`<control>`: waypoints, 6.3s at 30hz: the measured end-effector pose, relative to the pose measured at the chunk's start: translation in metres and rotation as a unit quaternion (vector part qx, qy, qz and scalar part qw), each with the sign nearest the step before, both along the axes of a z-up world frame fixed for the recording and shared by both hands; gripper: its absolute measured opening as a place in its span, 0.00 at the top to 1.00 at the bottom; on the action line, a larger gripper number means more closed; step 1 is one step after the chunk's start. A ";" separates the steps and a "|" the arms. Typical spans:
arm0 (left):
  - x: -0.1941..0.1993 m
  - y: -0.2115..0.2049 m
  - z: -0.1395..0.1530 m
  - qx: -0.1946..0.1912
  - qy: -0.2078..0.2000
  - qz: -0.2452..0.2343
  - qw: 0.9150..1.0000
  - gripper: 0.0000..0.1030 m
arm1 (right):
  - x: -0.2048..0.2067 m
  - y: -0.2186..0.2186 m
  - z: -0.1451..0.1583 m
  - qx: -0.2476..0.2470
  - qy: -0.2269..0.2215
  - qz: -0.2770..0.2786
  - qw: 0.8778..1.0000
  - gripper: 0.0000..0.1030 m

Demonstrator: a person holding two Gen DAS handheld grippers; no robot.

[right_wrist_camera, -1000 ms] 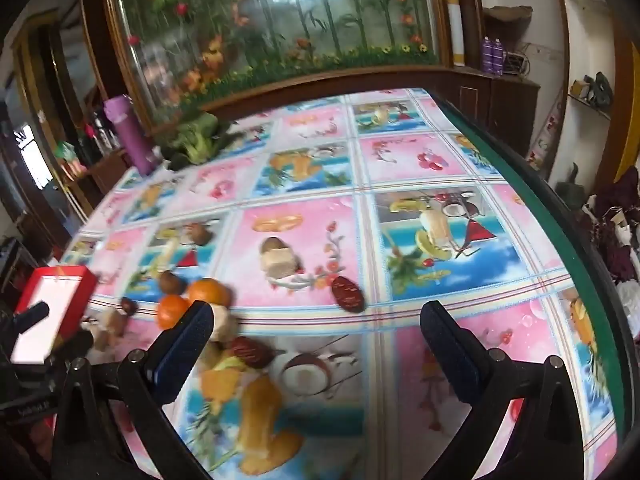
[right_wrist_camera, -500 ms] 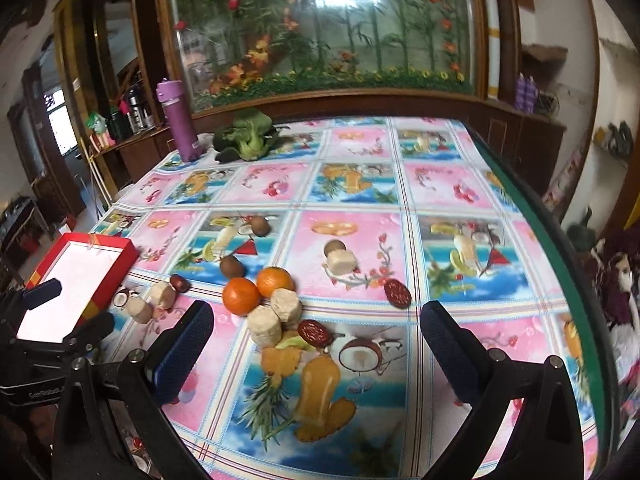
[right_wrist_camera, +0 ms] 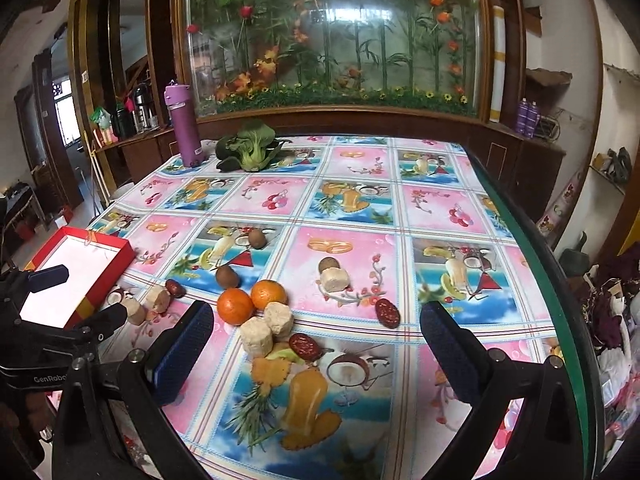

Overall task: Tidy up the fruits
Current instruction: 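Move both grippers toward the oranges on the tablecloth, then grasp an orange with the left gripper while the right gripper grasps another orange, then carry both oranges over the red-rimmed tray and open both grippers to drop them, then grasp a beige round cake with the left gripper while the right grasps another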

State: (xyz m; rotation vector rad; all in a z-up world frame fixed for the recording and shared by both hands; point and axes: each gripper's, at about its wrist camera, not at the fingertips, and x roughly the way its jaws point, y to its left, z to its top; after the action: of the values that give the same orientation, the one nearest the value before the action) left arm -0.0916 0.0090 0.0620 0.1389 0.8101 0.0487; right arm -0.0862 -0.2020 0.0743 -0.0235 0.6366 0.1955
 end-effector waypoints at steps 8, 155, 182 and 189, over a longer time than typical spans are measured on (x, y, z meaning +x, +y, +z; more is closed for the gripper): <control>0.008 -0.009 -0.003 0.010 0.008 -0.005 1.000 0.00 | 0.001 -0.015 -0.012 0.014 0.009 -0.003 1.000 0.01; -0.028 0.036 0.000 -0.046 0.063 -0.049 0.996 0.18 | 0.008 0.020 -0.038 0.123 0.169 0.115 0.971 0.40; 0.044 0.029 -0.047 -0.054 0.132 -0.062 0.988 0.49 | 0.036 0.022 -0.065 0.122 0.168 0.101 0.973 0.75; 0.039 0.029 -0.045 -0.066 0.121 -0.073 0.988 0.71 | 0.036 0.022 -0.064 0.134 0.166 0.110 0.971 0.75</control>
State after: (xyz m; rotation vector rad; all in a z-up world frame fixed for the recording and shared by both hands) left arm -0.0525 0.0376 0.0165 0.0784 1.0415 -0.1624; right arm -0.0507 -0.1799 0.0100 0.2043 0.9381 0.5060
